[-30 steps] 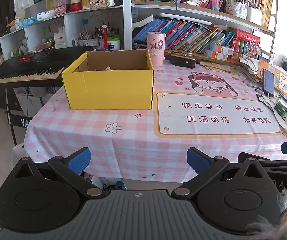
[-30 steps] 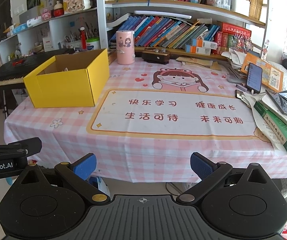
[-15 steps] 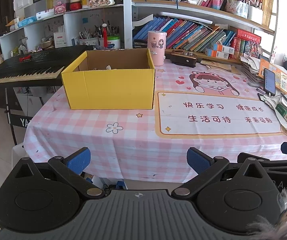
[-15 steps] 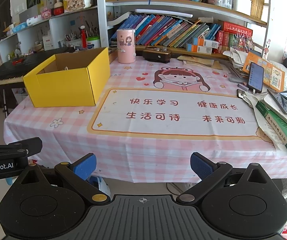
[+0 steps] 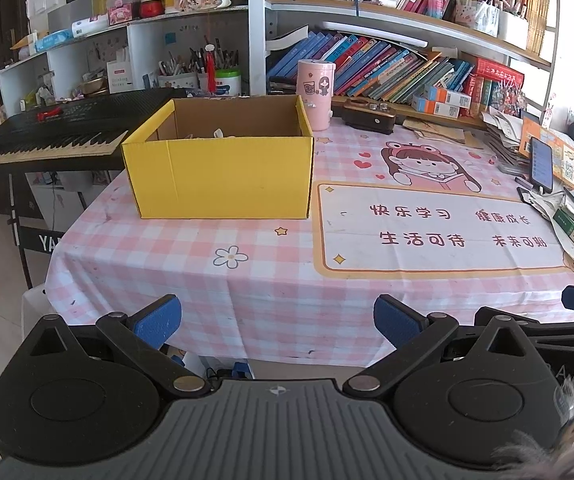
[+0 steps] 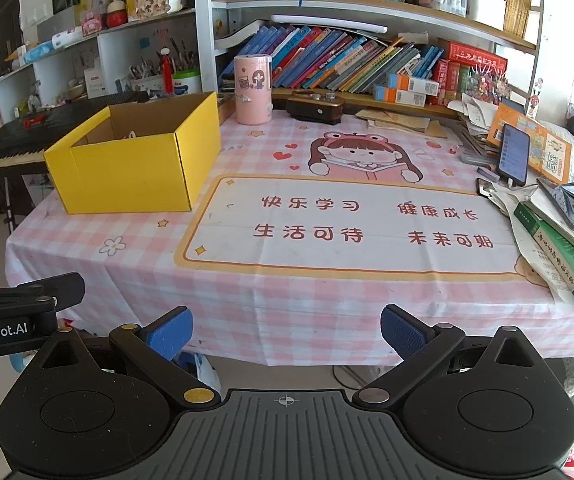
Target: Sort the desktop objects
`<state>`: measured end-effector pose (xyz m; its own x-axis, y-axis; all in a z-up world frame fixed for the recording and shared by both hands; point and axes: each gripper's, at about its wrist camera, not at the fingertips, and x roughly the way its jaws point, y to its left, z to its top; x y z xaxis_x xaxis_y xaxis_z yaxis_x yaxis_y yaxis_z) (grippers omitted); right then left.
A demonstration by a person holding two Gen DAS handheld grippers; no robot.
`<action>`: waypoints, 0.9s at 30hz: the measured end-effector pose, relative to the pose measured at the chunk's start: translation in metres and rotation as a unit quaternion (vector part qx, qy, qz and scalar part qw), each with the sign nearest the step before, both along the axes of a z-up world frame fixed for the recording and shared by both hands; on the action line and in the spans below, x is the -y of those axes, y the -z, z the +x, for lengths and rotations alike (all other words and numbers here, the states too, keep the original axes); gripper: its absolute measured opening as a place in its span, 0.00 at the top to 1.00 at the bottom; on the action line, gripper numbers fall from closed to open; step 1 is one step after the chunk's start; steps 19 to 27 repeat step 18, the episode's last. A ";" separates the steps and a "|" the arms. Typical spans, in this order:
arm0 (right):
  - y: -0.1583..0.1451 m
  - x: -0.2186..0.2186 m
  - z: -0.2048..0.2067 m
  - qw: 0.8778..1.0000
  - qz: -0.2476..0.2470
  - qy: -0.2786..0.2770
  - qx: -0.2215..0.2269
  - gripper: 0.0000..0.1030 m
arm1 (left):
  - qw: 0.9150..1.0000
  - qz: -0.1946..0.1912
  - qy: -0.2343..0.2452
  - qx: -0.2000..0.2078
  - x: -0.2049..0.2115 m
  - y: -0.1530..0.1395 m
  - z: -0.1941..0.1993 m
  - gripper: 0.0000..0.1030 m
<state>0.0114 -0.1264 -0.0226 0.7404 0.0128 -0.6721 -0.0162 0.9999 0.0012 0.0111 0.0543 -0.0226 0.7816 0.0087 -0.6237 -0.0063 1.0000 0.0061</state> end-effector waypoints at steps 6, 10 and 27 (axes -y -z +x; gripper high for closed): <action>0.001 -0.001 0.001 1.000 0.000 0.000 -0.001 0.01 | 1.000 -0.004 0.001 0.001 -0.002 0.002 0.004 0.00; 0.002 -0.001 0.002 1.000 0.000 0.000 -0.001 0.01 | 1.000 -0.004 0.001 0.001 -0.002 0.002 0.004 0.00; 0.003 -0.002 0.003 1.000 0.000 0.000 -0.002 0.01 | 1.000 0.000 0.000 -0.001 -0.002 0.001 0.007 0.00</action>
